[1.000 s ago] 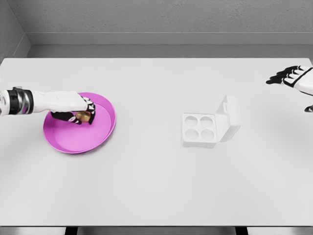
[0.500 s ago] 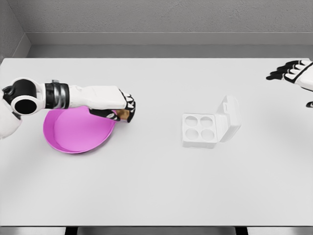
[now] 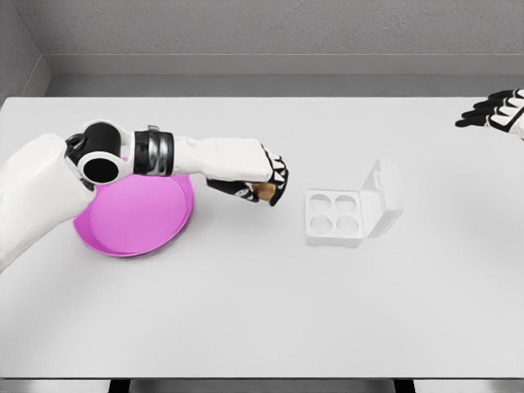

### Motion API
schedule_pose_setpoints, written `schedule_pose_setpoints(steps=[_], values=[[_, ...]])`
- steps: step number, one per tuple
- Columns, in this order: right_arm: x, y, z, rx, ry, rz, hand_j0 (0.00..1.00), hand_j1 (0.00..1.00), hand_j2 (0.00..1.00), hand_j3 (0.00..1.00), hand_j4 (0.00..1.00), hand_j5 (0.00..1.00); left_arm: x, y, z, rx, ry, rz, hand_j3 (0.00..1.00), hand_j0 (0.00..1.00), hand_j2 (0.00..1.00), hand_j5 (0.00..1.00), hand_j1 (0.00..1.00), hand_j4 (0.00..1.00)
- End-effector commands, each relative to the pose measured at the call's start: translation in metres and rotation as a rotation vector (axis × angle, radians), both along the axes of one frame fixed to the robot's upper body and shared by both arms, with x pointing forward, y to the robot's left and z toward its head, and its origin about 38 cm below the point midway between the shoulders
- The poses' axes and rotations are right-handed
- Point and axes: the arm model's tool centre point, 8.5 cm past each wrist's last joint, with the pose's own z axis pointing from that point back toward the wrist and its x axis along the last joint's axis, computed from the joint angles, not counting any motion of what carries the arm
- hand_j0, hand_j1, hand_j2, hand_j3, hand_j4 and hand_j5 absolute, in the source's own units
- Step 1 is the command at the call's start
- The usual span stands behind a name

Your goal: Pack egg into the box and close the box lid

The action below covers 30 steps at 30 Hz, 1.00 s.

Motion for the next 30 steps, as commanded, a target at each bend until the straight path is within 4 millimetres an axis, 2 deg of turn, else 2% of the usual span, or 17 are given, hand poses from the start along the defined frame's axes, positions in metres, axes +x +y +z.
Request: schedule_pose_setpoints(steps=[1,2,7,11,14,21,30], values=[[-0.001,0.000,0.004,0.000,0.000,0.002,1.00,1.00,1.00,1.00,1.00,1.00,-0.005,-0.016,0.001,-0.019,0.005,-0.032,0.32,0.32,0.32,0.32,0.32,0.32],[-0.002,0.001,0.003,0.000,0.001,0.004,1.00,1.00,1.00,1.00,1.00,1.00,-0.006,-0.027,0.003,-0.031,0.002,-0.050,0.32,0.32,0.32,0.32,0.32,0.32],[-0.002,0.000,0.000,-0.001,0.008,0.002,1.00,1.00,1.00,1.00,1.00,1.00,-0.008,-0.055,-0.001,-0.034,0.021,-0.091,0.32,0.32,0.32,0.32,0.32,0.32],[-0.006,-0.007,0.011,-0.050,0.006,-0.009,1.00,1.00,1.00,1.00,1.00,1.00,-0.004,-0.061,-0.005,-0.024,0.022,-0.084,0.32,0.32,0.32,0.32,0.32,0.32],[-0.008,-0.005,0.003,-0.055,0.028,-0.004,1.00,1.00,1.00,1.00,1.00,1.00,0.001,-0.077,-0.015,-0.023,0.045,-0.075,0.32,0.32,0.32,0.32,0.32,0.32],[-0.009,-0.005,-0.004,-0.058,0.047,-0.003,1.00,1.00,1.00,1.00,1.00,1.00,0.010,-0.092,-0.035,0.027,0.054,-0.048,0.32,0.32,0.32,0.32,0.32,0.32],[-0.009,-0.004,-0.008,-0.061,0.055,-0.002,1.00,1.00,1.00,1.00,1.00,1.00,0.001,-0.103,-0.048,0.072,0.046,-0.079,0.32,0.32,0.32,0.32,0.32,0.32]])
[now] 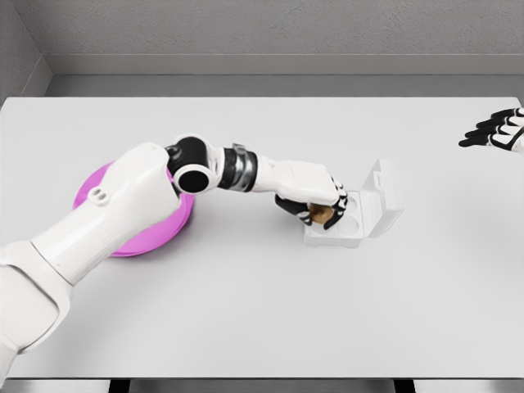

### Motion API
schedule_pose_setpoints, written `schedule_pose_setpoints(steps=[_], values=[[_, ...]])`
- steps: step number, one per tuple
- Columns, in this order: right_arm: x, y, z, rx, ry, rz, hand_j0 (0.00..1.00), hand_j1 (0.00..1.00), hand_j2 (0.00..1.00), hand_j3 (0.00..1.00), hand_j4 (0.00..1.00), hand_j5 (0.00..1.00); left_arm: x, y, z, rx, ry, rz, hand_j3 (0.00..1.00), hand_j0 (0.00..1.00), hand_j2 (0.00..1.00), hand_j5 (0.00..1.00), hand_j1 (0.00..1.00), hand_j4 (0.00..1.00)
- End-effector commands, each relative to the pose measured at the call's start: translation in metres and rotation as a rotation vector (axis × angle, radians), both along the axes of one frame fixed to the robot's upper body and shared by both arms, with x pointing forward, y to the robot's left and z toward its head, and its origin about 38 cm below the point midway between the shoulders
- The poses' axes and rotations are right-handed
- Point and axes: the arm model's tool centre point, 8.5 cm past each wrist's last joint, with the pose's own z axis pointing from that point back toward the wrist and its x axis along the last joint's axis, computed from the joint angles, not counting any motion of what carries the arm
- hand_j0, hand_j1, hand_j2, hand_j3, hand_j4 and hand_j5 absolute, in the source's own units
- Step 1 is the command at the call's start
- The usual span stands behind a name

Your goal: Pack egg into the box and close the box lid

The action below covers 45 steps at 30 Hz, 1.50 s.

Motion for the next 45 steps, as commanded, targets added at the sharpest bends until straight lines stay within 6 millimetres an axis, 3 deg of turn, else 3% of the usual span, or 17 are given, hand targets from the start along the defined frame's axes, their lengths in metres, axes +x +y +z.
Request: schedule_pose_setpoints(steps=[1,12,18,22,26,31,34,45], values=[[0.0002,-0.0001,-0.0002,0.006,0.001,-0.002,1.00,1.00,1.00,1.00,1.00,1.00,-0.0012,-0.0024,-0.0020,0.004,0.003,-0.003,0.32,0.32,0.32,0.32,0.32,0.32],[-0.0007,0.0042,-0.0049,-0.006,0.013,0.011,1.00,1.00,1.00,1.00,1.00,1.00,0.0031,0.0013,-0.0084,0.016,0.017,0.018,0.34,0.34,0.34,0.34,0.34,0.34],[-0.0007,0.0043,-0.0045,-0.011,0.011,0.011,1.00,1.00,1.00,1.00,1.00,1.00,0.0024,-0.0067,-0.0114,0.028,0.010,0.012,0.37,0.37,0.37,0.37,0.37,0.37],[-0.0007,0.0048,-0.0059,-0.011,0.014,0.012,1.00,1.00,1.00,1.00,1.00,1.00,0.0032,-0.0056,-0.0114,0.027,0.012,0.015,0.47,0.47,0.47,0.47,0.47,0.47],[-0.0008,0.0042,-0.0048,-0.014,0.012,0.011,1.00,1.00,1.00,1.00,1.00,1.00,0.0029,-0.0060,-0.0109,0.024,0.012,0.014,0.68,0.68,0.68,0.68,0.68,0.68],[-0.0008,0.0042,-0.0048,-0.014,0.012,0.011,1.00,1.00,1.00,1.00,1.00,1.00,0.0029,-0.0065,-0.0109,0.022,0.013,0.014,0.76,0.76,0.76,0.76,0.76,0.76],[-0.0009,0.0047,-0.0068,-0.014,0.018,0.013,1.00,1.00,1.00,1.00,1.00,1.00,0.0033,-0.0057,-0.0105,0.020,0.015,0.017,0.86,0.86,0.86,0.86,0.86,0.86],[-0.0011,0.0049,-0.0063,-0.016,0.017,0.014,1.00,1.00,1.00,1.00,1.00,1.00,0.0033,-0.0059,-0.0096,0.016,0.016,0.016,0.96,0.96,0.96,0.96,0.96,0.96]])
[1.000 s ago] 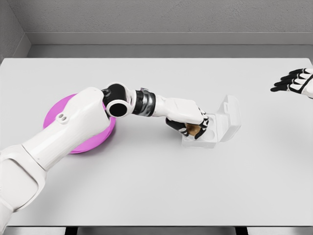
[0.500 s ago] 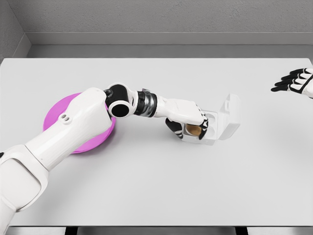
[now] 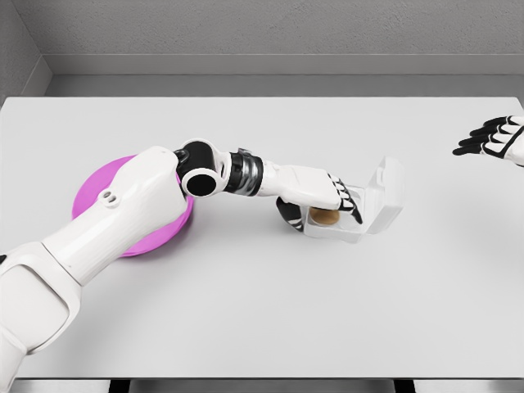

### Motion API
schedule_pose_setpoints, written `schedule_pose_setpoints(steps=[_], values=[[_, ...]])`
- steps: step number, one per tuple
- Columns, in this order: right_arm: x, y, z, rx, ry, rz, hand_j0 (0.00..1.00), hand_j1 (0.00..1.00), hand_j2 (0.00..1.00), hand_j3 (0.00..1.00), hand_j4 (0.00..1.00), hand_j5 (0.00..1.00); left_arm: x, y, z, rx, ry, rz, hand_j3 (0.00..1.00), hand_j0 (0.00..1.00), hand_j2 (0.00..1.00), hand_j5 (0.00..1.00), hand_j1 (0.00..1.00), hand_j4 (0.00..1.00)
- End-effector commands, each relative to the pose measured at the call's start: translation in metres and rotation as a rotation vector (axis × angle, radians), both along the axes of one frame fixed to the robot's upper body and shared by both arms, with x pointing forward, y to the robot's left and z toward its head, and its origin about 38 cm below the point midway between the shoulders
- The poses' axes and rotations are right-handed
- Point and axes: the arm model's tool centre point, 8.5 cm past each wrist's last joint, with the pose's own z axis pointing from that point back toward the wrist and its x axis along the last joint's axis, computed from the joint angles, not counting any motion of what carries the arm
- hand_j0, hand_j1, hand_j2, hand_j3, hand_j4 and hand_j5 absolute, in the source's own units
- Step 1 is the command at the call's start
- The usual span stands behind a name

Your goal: Pack egg into the box and close the box lid

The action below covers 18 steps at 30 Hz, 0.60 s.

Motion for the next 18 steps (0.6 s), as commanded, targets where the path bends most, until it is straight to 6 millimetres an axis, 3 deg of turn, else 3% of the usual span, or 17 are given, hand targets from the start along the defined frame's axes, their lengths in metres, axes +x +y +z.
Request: schedule_pose_setpoints(steps=[1,8,11,14,17,18], values=[[0.000,0.000,0.000,0.003,0.001,-0.002,1.00,1.00,1.00,1.00,1.00,1.00,0.000,0.000,0.002,-0.008,0.003,0.002,0.97,0.97,0.97,0.97,0.97,0.97],[-0.001,0.002,0.000,0.001,0.002,0.006,1.00,1.00,1.00,1.00,1.00,1.00,0.011,0.018,0.019,-0.046,0.010,0.033,1.00,1.00,1.00,1.00,1.00,1.00],[-0.001,0.003,0.001,0.002,-0.001,0.009,1.00,1.00,1.00,1.00,1.00,1.00,0.023,0.047,0.029,-0.069,0.023,0.088,1.00,1.00,1.00,1.00,1.00,1.00],[-0.001,0.003,0.001,-0.001,-0.002,0.009,1.00,1.00,1.00,1.00,1.00,1.00,0.041,0.094,0.050,-0.124,0.040,0.179,1.00,1.00,1.00,1.00,1.00,1.00],[-0.002,0.004,-0.005,-0.004,0.017,0.012,1.00,1.00,1.00,1.00,1.00,1.00,0.060,0.173,0.076,-0.148,-0.007,0.336,1.00,1.00,1.00,1.00,1.00,1.00],[-0.002,0.006,-0.012,-0.007,0.038,0.017,1.00,1.00,1.00,1.00,1.00,1.00,0.060,0.183,0.077,-0.151,-0.002,0.352,1.00,1.00,1.00,1.00,1.00,1.00]])
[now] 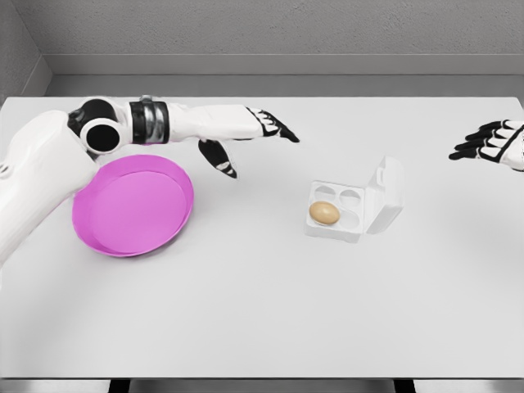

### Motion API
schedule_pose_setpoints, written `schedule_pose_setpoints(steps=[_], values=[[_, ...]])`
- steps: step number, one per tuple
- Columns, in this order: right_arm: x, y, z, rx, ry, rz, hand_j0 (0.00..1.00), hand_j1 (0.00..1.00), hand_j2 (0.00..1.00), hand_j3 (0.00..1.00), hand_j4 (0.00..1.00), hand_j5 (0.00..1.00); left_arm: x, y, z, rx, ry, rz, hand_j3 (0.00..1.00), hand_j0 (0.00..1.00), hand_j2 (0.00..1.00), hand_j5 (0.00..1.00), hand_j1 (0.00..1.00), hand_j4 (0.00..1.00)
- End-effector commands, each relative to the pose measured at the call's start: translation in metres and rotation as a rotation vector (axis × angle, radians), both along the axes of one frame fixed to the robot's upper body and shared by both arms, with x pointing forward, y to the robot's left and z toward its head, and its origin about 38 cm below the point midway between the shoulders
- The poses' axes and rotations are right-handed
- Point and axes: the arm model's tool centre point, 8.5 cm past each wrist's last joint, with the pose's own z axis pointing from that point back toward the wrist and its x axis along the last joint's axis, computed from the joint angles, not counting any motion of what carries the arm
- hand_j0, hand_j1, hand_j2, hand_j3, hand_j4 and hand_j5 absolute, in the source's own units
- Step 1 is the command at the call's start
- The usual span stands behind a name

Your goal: Pack egg into the box and close the box lid

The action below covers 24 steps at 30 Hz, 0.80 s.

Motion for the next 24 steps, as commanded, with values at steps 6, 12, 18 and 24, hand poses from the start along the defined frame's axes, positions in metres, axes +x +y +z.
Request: schedule_pose_setpoints(steps=[6,12,18,24], values=[[-0.001,0.015,-0.037,-0.039,0.059,0.032,1.00,1.00,1.00,1.00,1.00,1.00,0.009,0.062,0.020,-0.093,0.004,0.139,1.00,1.00,1.00,1.00,1.00,1.00],[-0.002,0.026,-0.062,-0.049,0.096,0.056,1.00,1.00,1.00,1.00,1.00,1.00,0.011,0.070,0.024,-0.097,-0.004,0.158,1.00,1.00,1.00,1.00,1.00,1.00],[-0.001,0.035,-0.071,-0.031,0.103,0.070,1.00,1.00,1.00,1.00,1.00,1.00,0.011,0.069,0.024,-0.094,-0.006,0.157,1.00,1.00,1.00,1.00,1.00,1.00],[0.000,0.040,-0.076,-0.027,0.098,0.077,1.00,1.00,1.00,1.00,1.00,1.00,0.013,0.070,0.030,-0.095,-0.018,0.158,1.00,1.00,1.00,1.00,1.00,1.00]])
